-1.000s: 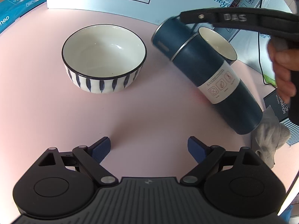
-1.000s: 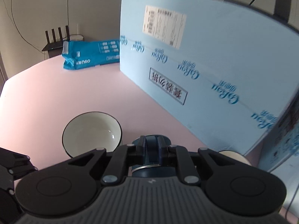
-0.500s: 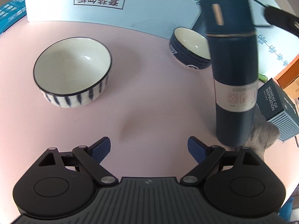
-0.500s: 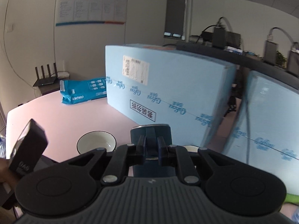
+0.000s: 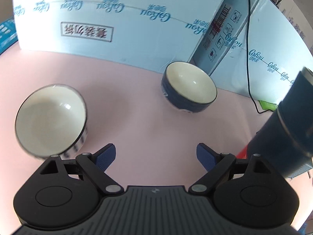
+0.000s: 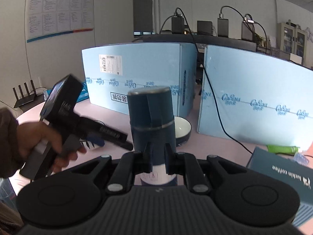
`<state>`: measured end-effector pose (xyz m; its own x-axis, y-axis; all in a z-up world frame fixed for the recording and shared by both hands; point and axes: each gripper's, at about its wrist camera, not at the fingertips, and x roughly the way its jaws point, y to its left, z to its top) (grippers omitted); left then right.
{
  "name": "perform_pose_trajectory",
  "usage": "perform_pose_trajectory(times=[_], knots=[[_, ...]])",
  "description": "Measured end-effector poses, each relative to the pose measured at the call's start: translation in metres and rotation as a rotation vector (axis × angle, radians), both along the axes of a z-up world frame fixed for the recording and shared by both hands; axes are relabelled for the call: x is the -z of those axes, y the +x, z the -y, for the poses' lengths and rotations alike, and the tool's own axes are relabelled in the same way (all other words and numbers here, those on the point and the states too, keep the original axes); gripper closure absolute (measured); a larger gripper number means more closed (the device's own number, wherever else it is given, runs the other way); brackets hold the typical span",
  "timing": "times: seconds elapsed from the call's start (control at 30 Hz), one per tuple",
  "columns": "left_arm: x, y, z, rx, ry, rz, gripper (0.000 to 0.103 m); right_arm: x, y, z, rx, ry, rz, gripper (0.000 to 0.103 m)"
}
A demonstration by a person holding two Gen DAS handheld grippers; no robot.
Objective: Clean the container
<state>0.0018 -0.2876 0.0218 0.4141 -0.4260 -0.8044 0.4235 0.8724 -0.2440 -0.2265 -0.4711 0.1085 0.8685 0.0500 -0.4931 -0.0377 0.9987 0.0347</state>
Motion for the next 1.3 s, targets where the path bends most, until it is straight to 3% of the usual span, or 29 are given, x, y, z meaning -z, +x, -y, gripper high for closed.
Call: perform_pose_trajectory(times=[0.07, 0.13, 0.2, 0.23, 0.3, 0.33, 0.37, 0.47, 0.5, 0.6, 0.67, 0.77, 0.8, 0.9, 0.93, 1.07, 1.2, 1.3], knots=[[-0.006, 0.005, 0.012, 0.001, 0.029, 0.049, 0.015, 0.003, 0.001, -0.002, 0.004, -0.022, 0.008, 0.089], [-0.008, 0.012, 0.021, -0.028, 0.055, 0.118, 0.014, 0.006, 0.006, -0.004, 0.015, -0.114, 0.027, 0.089], [-0.007, 0.022, 0.032, -0.018, 0.052, 0.128, 0.016, 0.014, 0.024, 0.001, 0.007, -0.142, 0.028, 0.088], [-0.006, 0.026, 0.037, -0.018, 0.049, 0.123, 0.02, 0.019, 0.034, 0.009, 0.0, -0.123, 0.033, 0.088], [-0.003, 0.034, 0.04, -0.028, 0.05, 0.1, 0.022, 0.03, 0.06, 0.036, 0.008, 0.014, 0.056, 0.089], [-0.001, 0.039, 0.04, -0.03, 0.049, 0.087, 0.028, 0.034, 0.07, 0.049, 0.004, 0.095, 0.055, 0.089], [0.0, 0.042, 0.042, -0.007, 0.046, 0.085, 0.029, 0.038, 0.08, 0.061, 0.001, 0.161, 0.052, 0.089], [0.0, 0.041, 0.053, 0.119, 0.032, 0.096, 0.029, 0.044, 0.094, 0.079, -0.021, 0.226, 0.024, 0.086], [-0.001, 0.036, 0.06, 0.171, 0.025, 0.093, 0.029, 0.046, 0.101, 0.079, -0.066, 0.243, -0.008, 0.086], [-0.003, 0.018, 0.079, 0.264, 0.064, 0.14, 0.032, 0.054, 0.116, 0.06, -0.112, 0.137, -0.087, 0.089], [0.001, 0.015, 0.079, 0.268, 0.059, 0.125, 0.028, 0.059, 0.118, 0.066, -0.099, 0.179, -0.103, 0.089], [0.011, 0.022, 0.064, 0.188, 0.053, 0.057, 0.027, 0.058, 0.115, 0.078, -0.008, 0.186, -0.1, 0.088], [0.014, 0.024, 0.057, 0.158, 0.046, 0.034, 0.027, 0.056, 0.115, 0.082, 0.025, 0.176, -0.104, 0.083], [0.022, 0.028, 0.041, 0.083, 0.012, -0.037, 0.022, 0.055, 0.123, 0.098, 0.138, 0.207, -0.139, 0.053], [0.024, 0.028, 0.037, 0.069, 0.0, -0.054, 0.022, 0.054, 0.126, 0.102, 0.175, 0.21, -0.152, 0.049], [0.021, 0.016, 0.028, 0.041, -0.019, -0.062, 0.022, 0.052, 0.139, 0.11, 0.283, 0.185, -0.216, 0.049], [0.013, 0.003, 0.028, 0.072, -0.028, -0.048, 0.022, 0.06, 0.167, 0.109, 0.344, 0.154, -0.271, 0.039], [0.009, -0.001, 0.03, 0.115, -0.031, -0.058, 0.022, 0.071, 0.185, 0.12, 0.408, 0.236, -0.305, 0.039]])
